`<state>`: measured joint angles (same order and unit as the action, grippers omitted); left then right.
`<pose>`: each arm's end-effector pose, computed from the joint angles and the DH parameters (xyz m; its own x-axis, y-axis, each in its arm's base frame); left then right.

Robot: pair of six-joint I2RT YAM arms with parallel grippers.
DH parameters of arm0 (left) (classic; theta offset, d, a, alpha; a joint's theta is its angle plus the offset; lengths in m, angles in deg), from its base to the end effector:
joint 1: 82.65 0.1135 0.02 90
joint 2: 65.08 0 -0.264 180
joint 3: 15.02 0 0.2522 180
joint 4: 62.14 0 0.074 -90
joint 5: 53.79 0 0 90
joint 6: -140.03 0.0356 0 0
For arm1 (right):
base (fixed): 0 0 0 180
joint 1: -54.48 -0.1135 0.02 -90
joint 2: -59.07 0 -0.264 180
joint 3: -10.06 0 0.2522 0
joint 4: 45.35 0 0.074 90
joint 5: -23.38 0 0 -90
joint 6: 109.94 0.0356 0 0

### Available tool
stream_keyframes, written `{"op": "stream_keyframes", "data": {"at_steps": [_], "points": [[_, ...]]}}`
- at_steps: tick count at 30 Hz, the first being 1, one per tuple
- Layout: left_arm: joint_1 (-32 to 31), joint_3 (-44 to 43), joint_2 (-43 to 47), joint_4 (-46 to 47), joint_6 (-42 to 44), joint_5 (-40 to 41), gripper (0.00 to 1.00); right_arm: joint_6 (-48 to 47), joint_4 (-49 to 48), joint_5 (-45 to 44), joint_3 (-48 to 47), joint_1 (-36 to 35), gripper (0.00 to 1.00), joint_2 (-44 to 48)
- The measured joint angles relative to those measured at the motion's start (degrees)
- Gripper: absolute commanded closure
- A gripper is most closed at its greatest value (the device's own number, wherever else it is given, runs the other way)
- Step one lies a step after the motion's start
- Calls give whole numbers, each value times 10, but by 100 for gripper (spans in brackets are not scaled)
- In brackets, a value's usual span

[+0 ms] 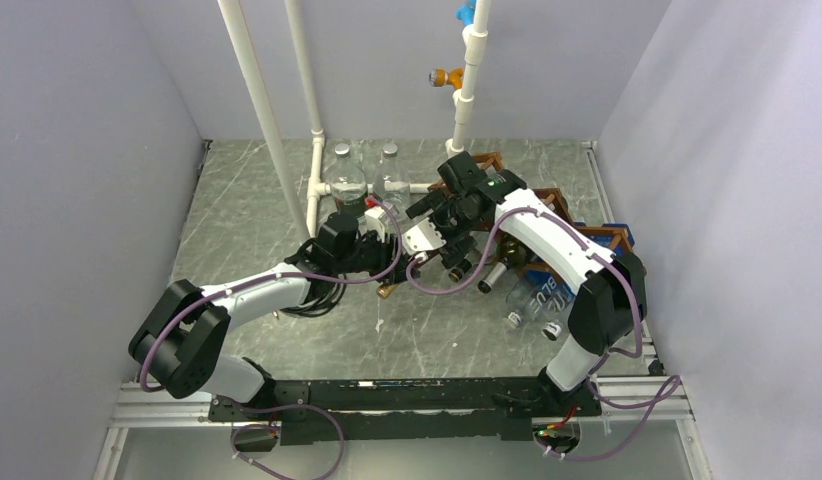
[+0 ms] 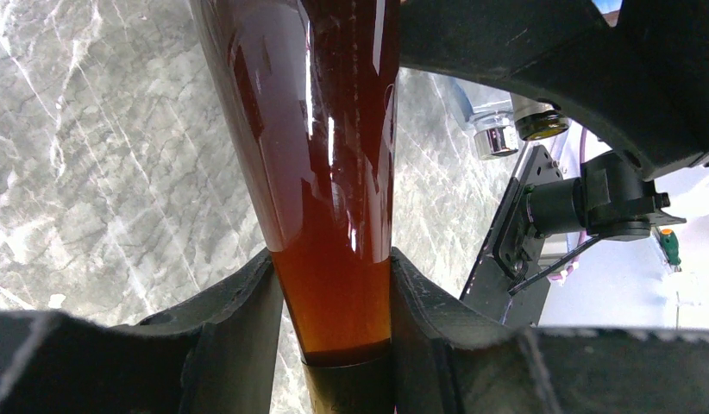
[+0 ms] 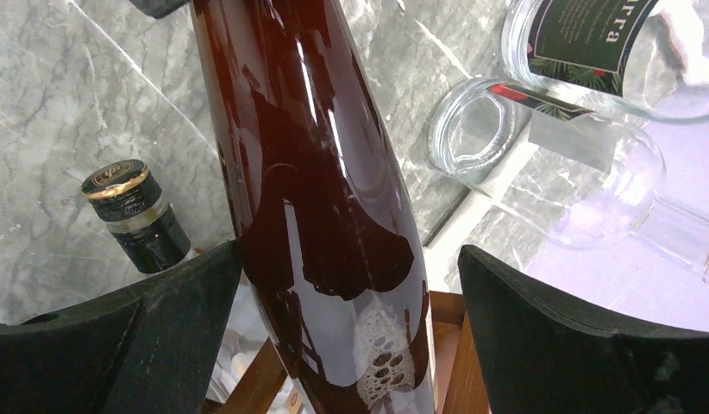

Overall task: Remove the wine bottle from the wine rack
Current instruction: Pick up the wine bottle from the wine rack.

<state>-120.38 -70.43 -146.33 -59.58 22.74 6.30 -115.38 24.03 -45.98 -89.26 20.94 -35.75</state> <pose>0.2289 -0.1995 0.2231 -0.6871 0.0291 -0.7260 0.6500 0.4710 -0.5963 0.2758 0.1979 0.2992 0.7104 -0.6468 -0.2775 -0.6904 -0.5641 -0.4529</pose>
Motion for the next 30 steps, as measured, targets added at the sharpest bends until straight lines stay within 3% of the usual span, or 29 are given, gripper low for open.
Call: {"op": "stream_keyframes", "data": {"at_steps": [18,24,30], "points": [[1,0,0,0,0,-1,100,-11,-34,-38,28,-14,1,-20],[3,0,1,-2,0,-5,100,-19,-45,-48,31,-22,14,-27],[6,1,5,-5,1,-9,100,-25,-44,-63,31,-31,39,-27]]}}
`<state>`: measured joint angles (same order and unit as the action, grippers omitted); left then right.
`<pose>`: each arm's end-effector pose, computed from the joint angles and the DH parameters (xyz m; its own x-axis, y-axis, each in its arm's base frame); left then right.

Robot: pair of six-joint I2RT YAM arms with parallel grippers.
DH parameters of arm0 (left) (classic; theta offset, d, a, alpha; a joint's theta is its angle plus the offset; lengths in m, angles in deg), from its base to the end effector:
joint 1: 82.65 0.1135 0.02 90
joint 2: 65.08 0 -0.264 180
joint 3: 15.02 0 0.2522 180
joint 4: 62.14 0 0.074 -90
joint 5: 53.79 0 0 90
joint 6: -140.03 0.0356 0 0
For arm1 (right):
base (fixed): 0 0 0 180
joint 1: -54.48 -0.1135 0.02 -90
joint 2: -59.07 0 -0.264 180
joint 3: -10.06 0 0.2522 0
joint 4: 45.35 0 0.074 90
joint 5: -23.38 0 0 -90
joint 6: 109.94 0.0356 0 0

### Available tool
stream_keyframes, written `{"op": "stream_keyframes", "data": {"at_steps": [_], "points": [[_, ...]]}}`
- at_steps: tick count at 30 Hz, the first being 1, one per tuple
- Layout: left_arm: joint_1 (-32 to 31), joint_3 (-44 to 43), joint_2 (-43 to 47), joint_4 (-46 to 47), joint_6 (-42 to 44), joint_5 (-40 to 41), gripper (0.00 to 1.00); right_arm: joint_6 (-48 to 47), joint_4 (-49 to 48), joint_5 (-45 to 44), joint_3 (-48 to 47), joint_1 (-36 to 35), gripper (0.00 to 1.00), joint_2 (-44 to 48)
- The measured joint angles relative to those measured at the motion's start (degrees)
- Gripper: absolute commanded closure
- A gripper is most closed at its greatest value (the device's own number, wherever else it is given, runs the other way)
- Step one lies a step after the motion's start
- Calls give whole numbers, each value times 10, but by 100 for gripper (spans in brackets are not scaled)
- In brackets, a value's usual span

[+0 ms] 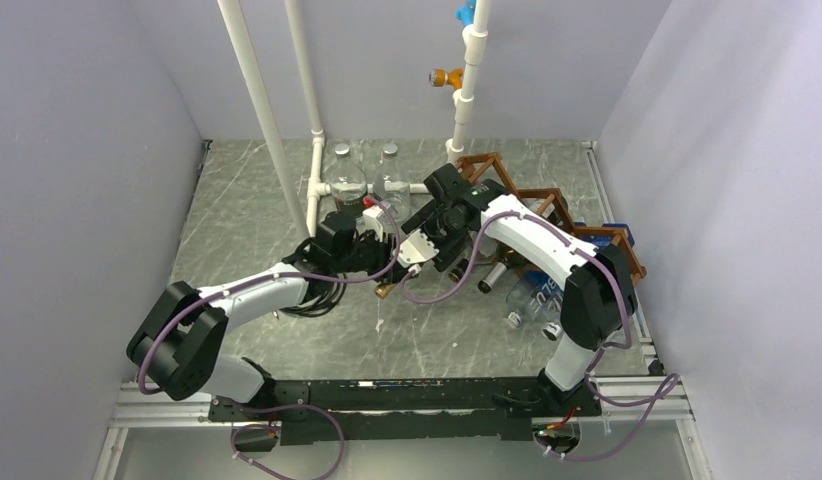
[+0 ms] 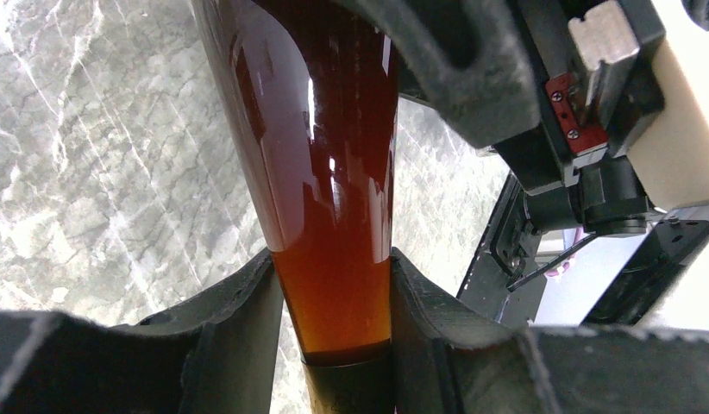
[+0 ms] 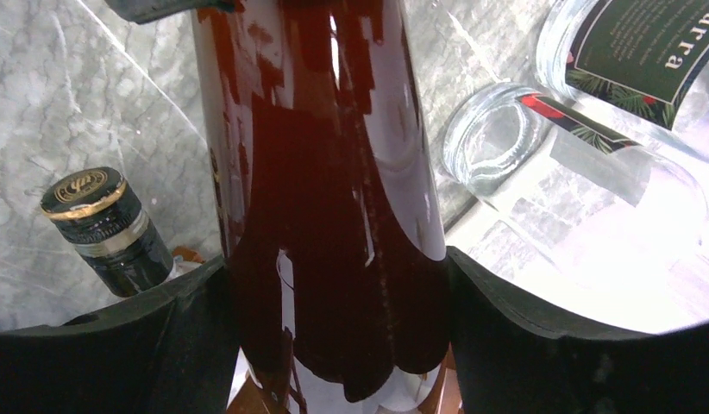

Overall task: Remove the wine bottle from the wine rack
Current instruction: Pick up the wine bottle from the wine rack.

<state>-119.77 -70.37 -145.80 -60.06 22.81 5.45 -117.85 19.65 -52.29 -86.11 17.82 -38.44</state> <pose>0.2293 -0.1964 0.2246 -0.6889 0.0284 -0.7243 0.6500 0.4664 -0.6000 0.2756 0.2161 0.2700 0.7530 -0.6358 -0.1693 -0.6372 -0.6405 -0.4287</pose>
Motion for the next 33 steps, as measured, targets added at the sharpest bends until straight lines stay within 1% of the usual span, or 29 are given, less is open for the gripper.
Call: {"op": "stream_keyframes", "data": {"at_steps": [1,5,9,24,33], "points": [[0,0,1,-2,0,0,100,0,0,-4,0,-3,42,0],[2,2,7,-9,1,-4,100,3,2,-8,0,-9,52,0],[3,10,18,-15,1,-5,100,9,5,-12,-2,-18,57,0],[10,32,87,-80,0,-15,100,45,30,-20,-19,-60,62,-1],[14,55,134,-111,0,-13,100,63,49,-21,-39,-87,62,-13]]}}
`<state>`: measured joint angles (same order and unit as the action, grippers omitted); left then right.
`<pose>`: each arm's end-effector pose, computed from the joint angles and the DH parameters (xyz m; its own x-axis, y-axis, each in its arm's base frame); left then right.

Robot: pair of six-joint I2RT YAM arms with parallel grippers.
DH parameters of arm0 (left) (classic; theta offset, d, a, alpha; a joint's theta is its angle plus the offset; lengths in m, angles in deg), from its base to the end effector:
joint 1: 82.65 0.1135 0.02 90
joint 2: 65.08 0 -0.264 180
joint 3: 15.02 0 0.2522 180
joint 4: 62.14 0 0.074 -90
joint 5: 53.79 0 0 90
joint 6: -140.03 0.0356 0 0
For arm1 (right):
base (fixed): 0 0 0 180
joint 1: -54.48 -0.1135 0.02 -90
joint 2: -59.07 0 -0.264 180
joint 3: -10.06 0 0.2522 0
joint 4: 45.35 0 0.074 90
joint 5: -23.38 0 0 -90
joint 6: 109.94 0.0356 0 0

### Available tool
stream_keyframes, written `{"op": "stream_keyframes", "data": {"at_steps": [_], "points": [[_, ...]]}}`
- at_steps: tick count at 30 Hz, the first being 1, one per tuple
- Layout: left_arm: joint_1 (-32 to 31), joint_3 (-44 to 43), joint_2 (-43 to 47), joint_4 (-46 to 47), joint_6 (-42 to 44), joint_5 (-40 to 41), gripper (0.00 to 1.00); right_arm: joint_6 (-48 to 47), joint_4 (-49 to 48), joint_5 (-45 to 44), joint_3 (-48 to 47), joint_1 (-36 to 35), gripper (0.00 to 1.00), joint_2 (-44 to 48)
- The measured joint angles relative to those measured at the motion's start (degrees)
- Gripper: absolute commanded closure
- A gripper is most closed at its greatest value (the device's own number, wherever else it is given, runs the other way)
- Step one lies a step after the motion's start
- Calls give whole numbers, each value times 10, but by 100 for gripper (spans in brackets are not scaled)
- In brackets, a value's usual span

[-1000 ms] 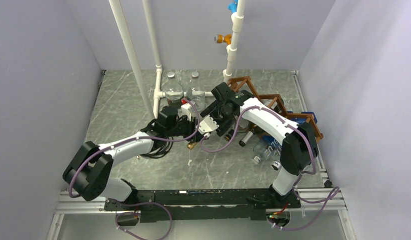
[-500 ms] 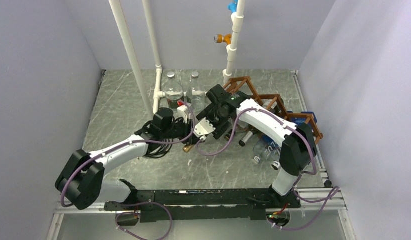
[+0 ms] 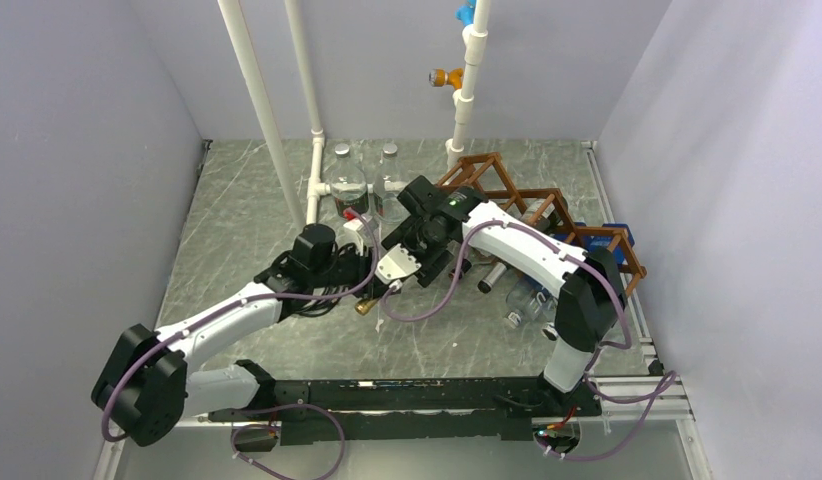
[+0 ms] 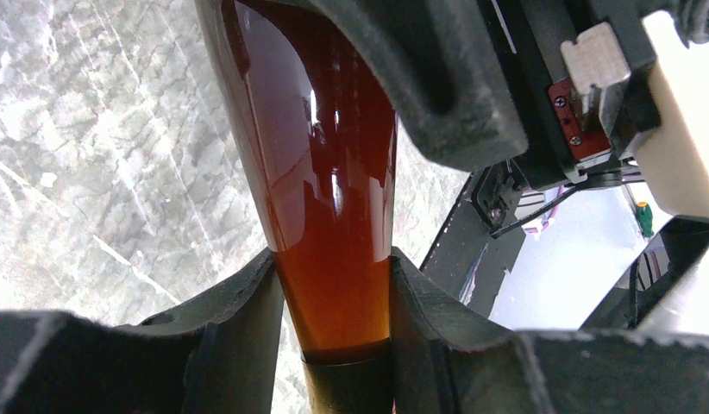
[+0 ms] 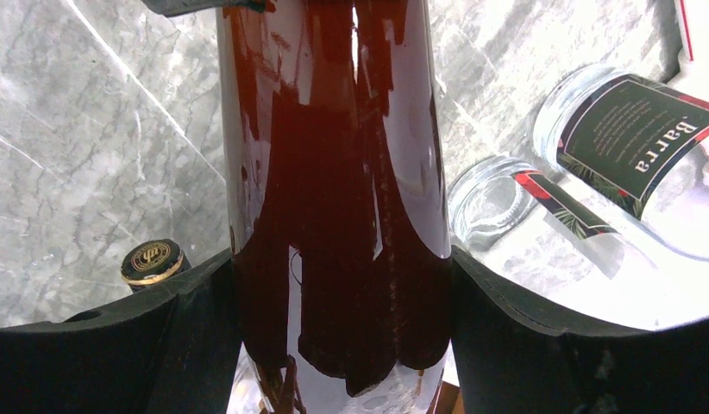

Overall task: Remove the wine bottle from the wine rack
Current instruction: Pick up the wine bottle from the wine rack.

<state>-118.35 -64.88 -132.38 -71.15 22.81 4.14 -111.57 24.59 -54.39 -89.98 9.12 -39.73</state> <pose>0.1936 -0.1624 0.2351 -0.7244 0.0433 -0.6880 0.6176 0.4842 -0.6198 0.2420 0.2558 0.2785 0.7678 -0.6128 -0.1870 -0.6331 -0.6806 -0.3687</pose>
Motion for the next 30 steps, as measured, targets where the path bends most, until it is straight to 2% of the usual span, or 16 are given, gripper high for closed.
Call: {"op": "stream_keyframes", "data": {"at_steps": [19,30], "points": [[6,33,122,-106,6,26,100,33,17,3,-35,-57,62,-21],[6,41,174,-187,1,40,100,61,19,37,-35,-76,63,-41]]}}
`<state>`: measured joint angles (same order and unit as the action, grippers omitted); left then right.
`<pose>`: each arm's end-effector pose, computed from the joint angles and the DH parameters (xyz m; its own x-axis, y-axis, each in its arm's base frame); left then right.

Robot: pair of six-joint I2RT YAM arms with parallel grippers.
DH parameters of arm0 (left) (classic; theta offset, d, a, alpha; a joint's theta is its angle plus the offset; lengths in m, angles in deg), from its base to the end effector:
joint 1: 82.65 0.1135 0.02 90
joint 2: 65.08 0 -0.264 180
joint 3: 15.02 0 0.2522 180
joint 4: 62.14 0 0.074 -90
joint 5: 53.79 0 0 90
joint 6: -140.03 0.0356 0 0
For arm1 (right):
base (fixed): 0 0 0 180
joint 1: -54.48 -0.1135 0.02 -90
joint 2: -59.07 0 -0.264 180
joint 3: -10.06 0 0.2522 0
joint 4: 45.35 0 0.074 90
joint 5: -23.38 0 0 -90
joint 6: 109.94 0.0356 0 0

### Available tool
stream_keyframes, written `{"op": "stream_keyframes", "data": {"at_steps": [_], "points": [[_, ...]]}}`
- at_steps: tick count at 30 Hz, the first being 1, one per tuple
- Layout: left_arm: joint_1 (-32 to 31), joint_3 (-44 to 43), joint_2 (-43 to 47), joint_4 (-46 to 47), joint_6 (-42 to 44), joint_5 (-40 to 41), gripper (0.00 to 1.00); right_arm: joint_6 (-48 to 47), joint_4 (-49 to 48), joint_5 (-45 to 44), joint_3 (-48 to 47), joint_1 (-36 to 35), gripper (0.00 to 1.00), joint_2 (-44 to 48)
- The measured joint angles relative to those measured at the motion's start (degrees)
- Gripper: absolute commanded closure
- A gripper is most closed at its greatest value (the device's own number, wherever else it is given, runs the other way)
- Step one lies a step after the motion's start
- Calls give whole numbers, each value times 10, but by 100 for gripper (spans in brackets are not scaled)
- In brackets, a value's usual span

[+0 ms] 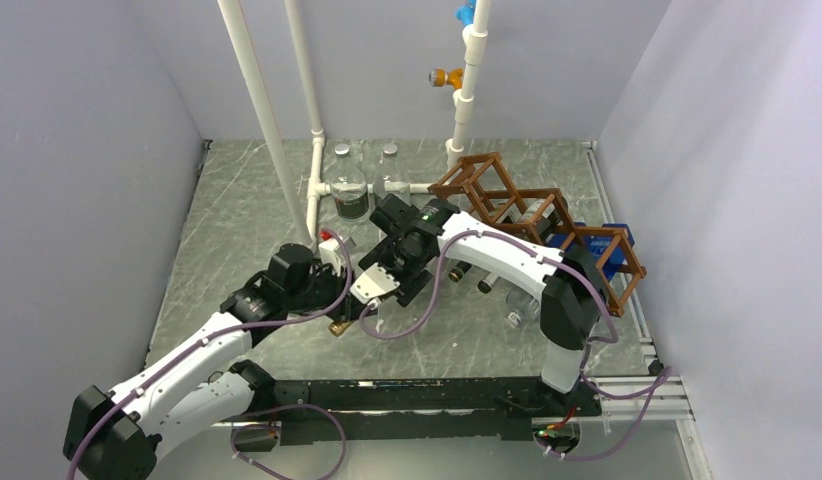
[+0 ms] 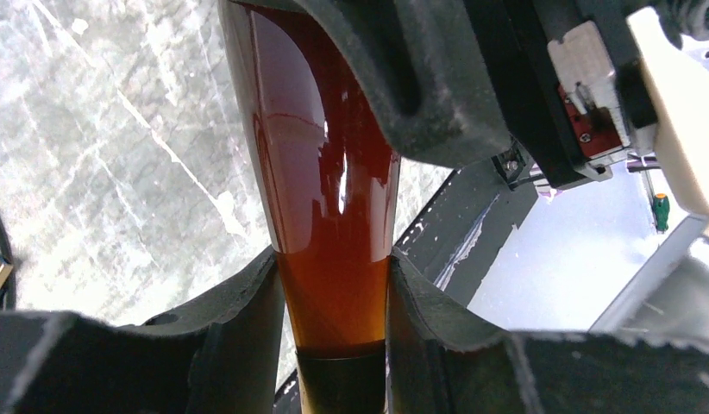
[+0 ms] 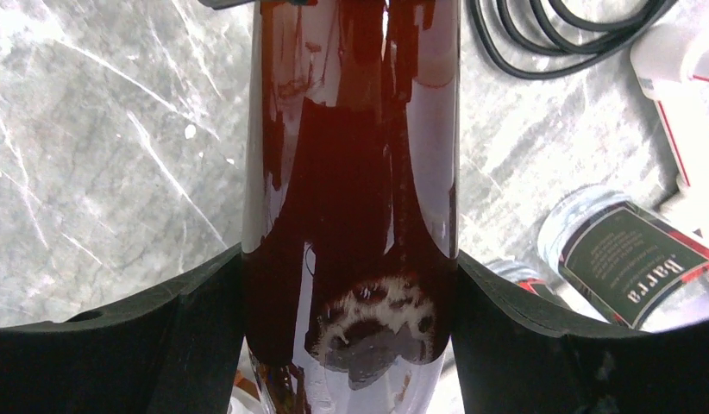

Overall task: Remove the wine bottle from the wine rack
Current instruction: Pick up the wine bottle from the wine rack.

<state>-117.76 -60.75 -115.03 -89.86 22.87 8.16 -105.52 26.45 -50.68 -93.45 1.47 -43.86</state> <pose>0.1467 -0.1236 0.2413 -0.7658 0.0459 -0.6415 0.5445 0.5770 -0.6087 0.2125 0.2983 0.2709 0.7749 -0.5647 -0.2840 -0.6312 -0.7148 -0.3009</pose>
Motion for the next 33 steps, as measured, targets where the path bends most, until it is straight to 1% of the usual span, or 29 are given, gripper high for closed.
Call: {"op": "stream_keyframes", "data": {"at_steps": [11,18,22,24,26,29,31,33], "points": [[1,8,21,-64,-16,17,100,10,-3,43,2,-7,63,-31],[1,8,22,-98,-26,24,100,24,-28,76,23,-8,63,-39],[1,8,22,-115,-32,25,96,35,-45,93,38,-10,63,-42],[1,7,22,-125,-36,29,92,43,-57,102,47,-10,63,-43],[1,4,22,-139,-38,33,83,49,-69,113,55,-11,63,-44],[1,-4,22,-162,-41,41,73,53,-84,129,60,-11,63,-48],[2,-12,23,-177,-42,46,64,55,-91,136,61,-11,63,-50],[2,-17,25,-190,-42,52,58,57,-97,142,61,-11,63,-50]]}}
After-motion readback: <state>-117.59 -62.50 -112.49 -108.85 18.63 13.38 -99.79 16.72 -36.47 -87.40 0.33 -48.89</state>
